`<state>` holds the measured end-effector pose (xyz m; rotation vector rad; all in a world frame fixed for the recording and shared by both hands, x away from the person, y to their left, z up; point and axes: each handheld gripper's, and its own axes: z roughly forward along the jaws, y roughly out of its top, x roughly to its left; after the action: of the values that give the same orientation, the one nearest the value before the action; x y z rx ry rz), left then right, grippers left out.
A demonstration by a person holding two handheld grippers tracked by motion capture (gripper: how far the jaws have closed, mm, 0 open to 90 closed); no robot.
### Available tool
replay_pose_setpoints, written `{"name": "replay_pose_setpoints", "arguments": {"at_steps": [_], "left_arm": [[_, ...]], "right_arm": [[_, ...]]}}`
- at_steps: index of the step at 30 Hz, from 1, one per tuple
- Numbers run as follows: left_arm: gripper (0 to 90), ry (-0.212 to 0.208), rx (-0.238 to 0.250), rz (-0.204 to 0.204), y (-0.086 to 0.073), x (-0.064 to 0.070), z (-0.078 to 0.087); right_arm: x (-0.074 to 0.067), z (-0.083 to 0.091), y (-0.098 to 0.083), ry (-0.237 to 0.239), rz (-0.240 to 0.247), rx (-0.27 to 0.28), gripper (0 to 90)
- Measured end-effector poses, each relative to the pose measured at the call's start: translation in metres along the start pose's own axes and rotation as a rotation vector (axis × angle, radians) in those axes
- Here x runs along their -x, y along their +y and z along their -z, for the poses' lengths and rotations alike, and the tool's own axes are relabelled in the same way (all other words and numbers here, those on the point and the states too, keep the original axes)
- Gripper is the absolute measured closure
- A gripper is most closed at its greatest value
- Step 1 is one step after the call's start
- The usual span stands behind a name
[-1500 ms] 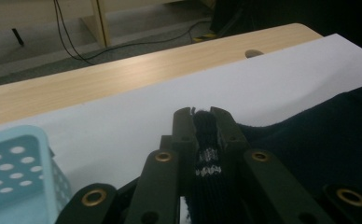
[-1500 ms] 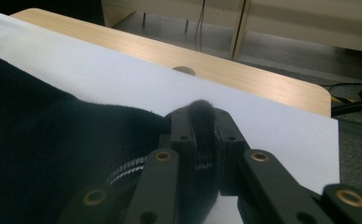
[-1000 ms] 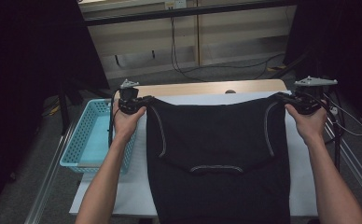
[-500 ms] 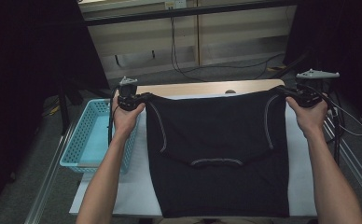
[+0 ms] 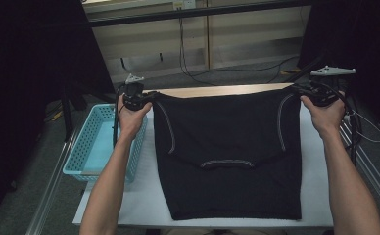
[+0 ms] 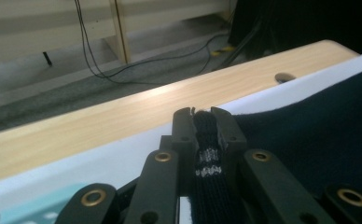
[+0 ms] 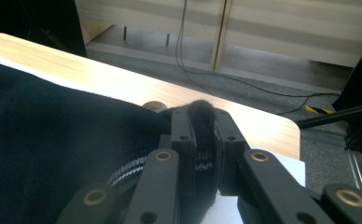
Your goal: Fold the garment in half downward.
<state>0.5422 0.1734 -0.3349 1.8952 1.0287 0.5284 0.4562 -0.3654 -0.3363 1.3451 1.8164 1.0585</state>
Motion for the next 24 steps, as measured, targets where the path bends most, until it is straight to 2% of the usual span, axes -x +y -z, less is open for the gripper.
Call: {"name": "replay_pose_setpoints", "arguments": {"at_steps": [2,3,6,8,10,11,12,14,15,16,18,20,22,24], "left_arm": [[81.2,-0.021,0.030,0.037,0.006,-0.002,0.002],[81.2,-0.019,0.033,0.037,0.007,-0.001,0.001],[81.1,-0.005,0.020,0.009,0.005,0.003,-0.004],[80.4,0.011,0.011,0.015,0.003,0.004,-0.009],[79.2,0.011,-0.016,-0.003,0.001,0.007,-0.014],[77.1,0.011,-0.024,0.002,0.000,0.007,-0.015],[72.4,0.013,-0.027,0.007,-0.001,0.007,-0.016],[51.5,0.054,-0.021,0.027,-0.001,0.007,-0.017],[46.8,0.065,-0.030,0.023,-0.001,0.006,-0.016],[43.4,0.060,-0.046,0.012,-0.002,0.006,-0.015],[40.6,0.043,-0.047,0.012,-0.003,0.008,-0.013],[37.1,0.033,-0.026,0.018,-0.003,0.011,-0.009],[34.3,0.021,-0.011,0.011,-0.004,0.017,-0.006],[29.8,0.012,-0.005,-0.018,-0.006,0.025,-0.003]], "right_arm": [[0.002,0.000,0.001,-0.009,0.001,-0.005,81.2],[0.003,0.002,0.002,-0.012,-0.007,0.001,81.2],[0.007,0.002,0.002,-0.014,-0.017,0.002,81.2],[0.008,0.000,0.000,-0.019,-0.020,-0.007,81.0],[0.008,-0.002,-0.002,0.004,-0.030,-0.003,80.1],[0.007,-0.004,-0.003,0.011,-0.030,-0.008,78.8],[0.006,-0.005,-0.004,0.014,-0.022,-0.014,76.5],[0.004,-0.009,-0.005,-0.013,-0.015,-0.019,66.3],[0.005,-0.009,-0.006,-0.015,-0.018,-0.015,63.8],[0.005,-0.010,-0.007,-0.013,-0.024,-0.015,60.2],[0.004,-0.010,-0.010,0.006,-0.024,-0.026,59.1],[0.002,-0.009,-0.014,0.007,-0.014,-0.032,58.3],[0.000,-0.007,-0.018,0.029,-0.012,-0.034,57.3],[-0.004,-0.004,-0.023,0.054,-0.007,-0.033,57.2]]}}
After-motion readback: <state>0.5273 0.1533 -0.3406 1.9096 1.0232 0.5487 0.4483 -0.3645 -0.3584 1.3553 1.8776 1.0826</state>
